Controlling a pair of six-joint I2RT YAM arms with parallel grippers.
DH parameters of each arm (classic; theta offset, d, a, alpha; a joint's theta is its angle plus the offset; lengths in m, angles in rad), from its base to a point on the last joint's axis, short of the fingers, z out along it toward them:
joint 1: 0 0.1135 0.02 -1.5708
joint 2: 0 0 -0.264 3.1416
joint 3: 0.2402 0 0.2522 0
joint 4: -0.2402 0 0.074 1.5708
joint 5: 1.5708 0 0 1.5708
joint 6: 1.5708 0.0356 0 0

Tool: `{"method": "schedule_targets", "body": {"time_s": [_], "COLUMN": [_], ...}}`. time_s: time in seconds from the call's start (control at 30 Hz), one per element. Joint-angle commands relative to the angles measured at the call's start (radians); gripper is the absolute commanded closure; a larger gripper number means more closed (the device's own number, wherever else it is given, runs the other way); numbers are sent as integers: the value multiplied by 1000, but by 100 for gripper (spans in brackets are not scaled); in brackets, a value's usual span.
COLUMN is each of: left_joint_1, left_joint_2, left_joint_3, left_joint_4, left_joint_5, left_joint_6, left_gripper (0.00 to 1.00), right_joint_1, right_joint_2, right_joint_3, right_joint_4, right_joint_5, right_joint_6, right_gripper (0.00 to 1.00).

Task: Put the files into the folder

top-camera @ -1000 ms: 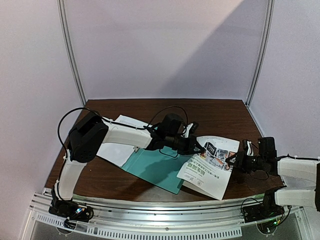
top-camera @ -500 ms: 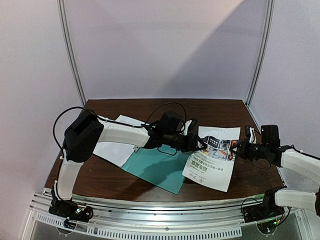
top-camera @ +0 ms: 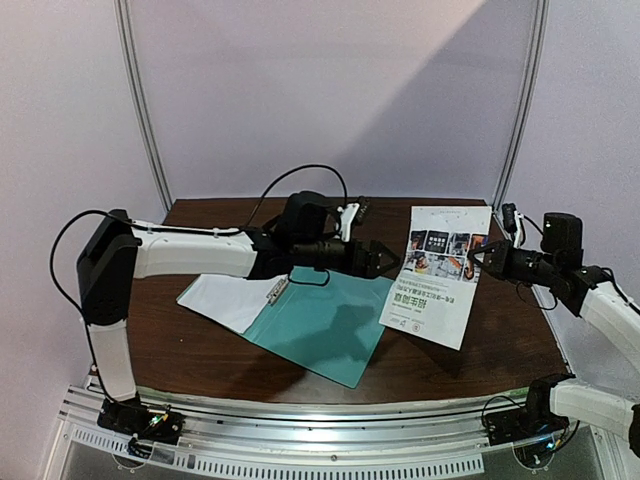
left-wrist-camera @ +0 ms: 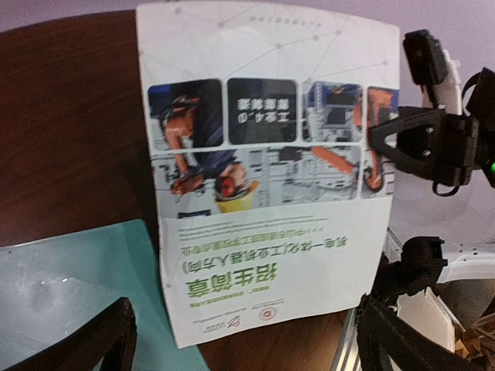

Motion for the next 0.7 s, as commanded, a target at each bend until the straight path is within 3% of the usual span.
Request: {"method": "schedule_targets", "body": {"time_s": [0.0, 0.43, 0.67], "left_joint_1": [58, 127, 146], "left_joint_2": [-52, -19, 54], "left_joint_3": [-100, -245, -205], "left_joint_4": [93, 550, 623], "left_joint_5": [55, 350, 390], "left_joint_6": [78, -56, -108], "left_gripper": [1, 1, 1], "right_joint_1": [3, 35, 76], "right_joint_2": [14, 34, 51], "right_joint_3": [54, 90, 101], "right_joint_4": [73, 264, 358], "right_joint_5": [-142, -302, -342], "right_joint_6": [2, 136, 198], "right_gripper": [100, 100, 100]}}
